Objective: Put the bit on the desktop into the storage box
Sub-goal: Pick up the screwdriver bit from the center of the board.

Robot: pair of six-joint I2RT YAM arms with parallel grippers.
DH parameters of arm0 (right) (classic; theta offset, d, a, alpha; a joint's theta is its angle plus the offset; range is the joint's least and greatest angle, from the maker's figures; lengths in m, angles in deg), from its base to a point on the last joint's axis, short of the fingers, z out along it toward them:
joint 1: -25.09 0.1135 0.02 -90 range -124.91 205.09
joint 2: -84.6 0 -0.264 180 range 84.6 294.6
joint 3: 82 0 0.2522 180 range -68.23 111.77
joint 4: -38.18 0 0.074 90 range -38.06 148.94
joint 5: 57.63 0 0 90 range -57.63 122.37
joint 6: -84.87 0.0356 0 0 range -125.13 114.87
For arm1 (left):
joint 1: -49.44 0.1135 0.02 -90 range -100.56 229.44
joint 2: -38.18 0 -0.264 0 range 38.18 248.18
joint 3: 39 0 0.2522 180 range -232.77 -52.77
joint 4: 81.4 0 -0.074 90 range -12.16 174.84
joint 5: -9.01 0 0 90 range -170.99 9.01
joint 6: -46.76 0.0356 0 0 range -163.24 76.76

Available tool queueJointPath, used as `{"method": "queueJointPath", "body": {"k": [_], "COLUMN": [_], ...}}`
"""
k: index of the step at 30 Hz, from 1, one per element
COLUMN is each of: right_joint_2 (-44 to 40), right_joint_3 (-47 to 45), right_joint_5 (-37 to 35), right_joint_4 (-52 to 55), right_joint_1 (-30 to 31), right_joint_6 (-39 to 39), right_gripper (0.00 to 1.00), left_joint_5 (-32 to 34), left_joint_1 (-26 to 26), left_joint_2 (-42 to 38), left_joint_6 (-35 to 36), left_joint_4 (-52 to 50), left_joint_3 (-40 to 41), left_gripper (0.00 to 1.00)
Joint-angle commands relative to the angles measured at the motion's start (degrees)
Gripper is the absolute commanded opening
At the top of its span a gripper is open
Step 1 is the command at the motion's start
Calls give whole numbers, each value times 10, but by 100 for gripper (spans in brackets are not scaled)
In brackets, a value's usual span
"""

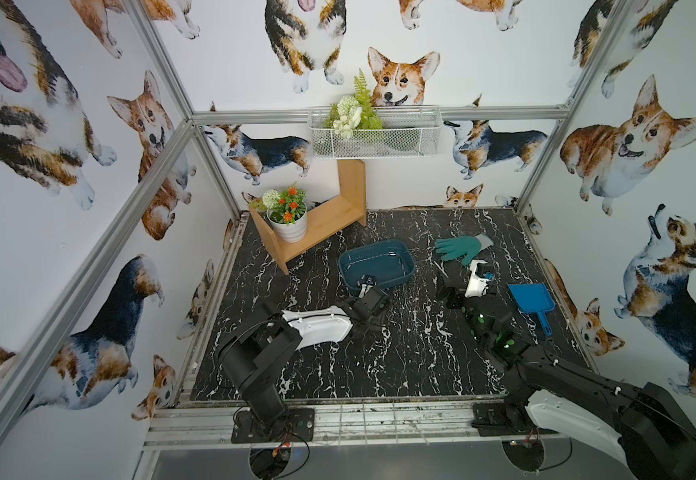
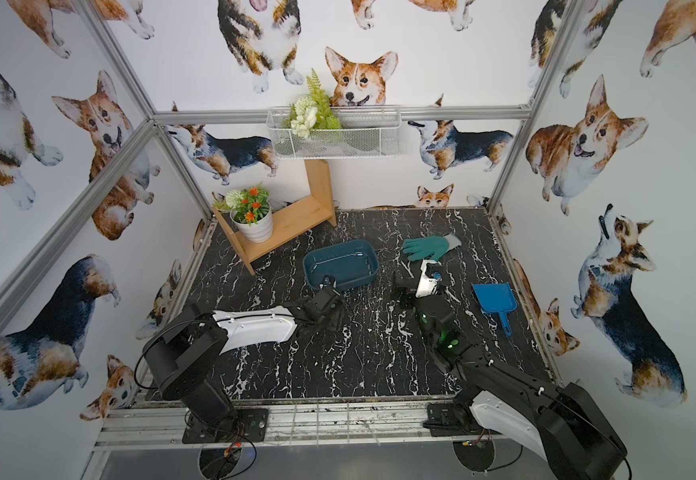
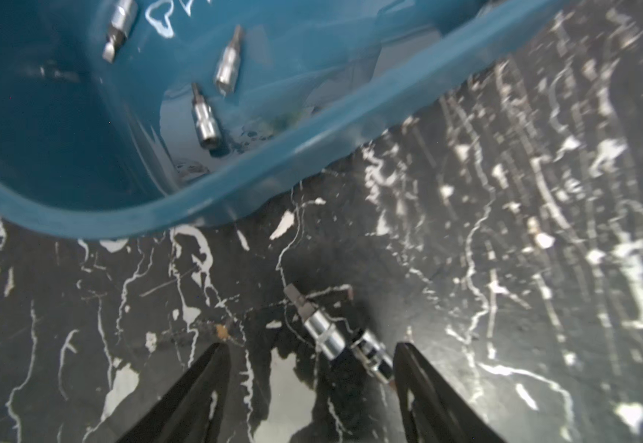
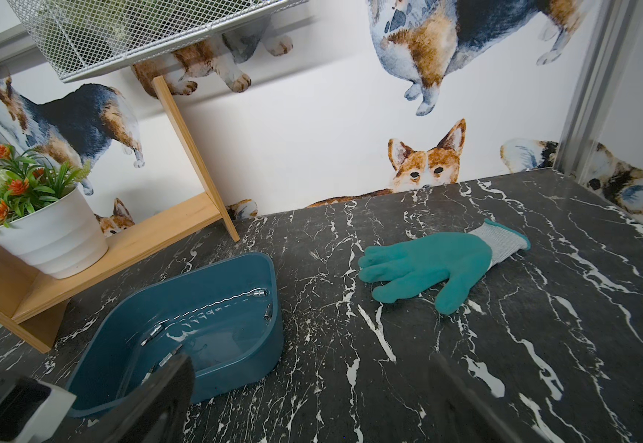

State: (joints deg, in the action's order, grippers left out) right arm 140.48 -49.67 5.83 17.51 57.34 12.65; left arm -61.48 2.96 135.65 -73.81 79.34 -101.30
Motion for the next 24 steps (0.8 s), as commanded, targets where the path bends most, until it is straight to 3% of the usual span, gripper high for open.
{"method": "queueJointPath", "body": {"k": [1,11,24], "right_joint_2": [-1,2,5], "right_joint_3": [-1,-1,-2], "right_joint_5": [-3,-3,-5], "right_joint_4": [-24,-25,-27], "right_joint_1": [1,1,1], "right_joint_6": [-2,-3,-4], "right_gripper": [100,100,100], "left_joint_5": [6,0,-33], "left_joint_1": [5,15,15], "left_joint_2": [5,7,-16], "left_joint_6": [1,2,8], "left_joint_4": [3,18,30], "left_joint_3": [0,12,35], "left_gripper": [73,71,52]}}
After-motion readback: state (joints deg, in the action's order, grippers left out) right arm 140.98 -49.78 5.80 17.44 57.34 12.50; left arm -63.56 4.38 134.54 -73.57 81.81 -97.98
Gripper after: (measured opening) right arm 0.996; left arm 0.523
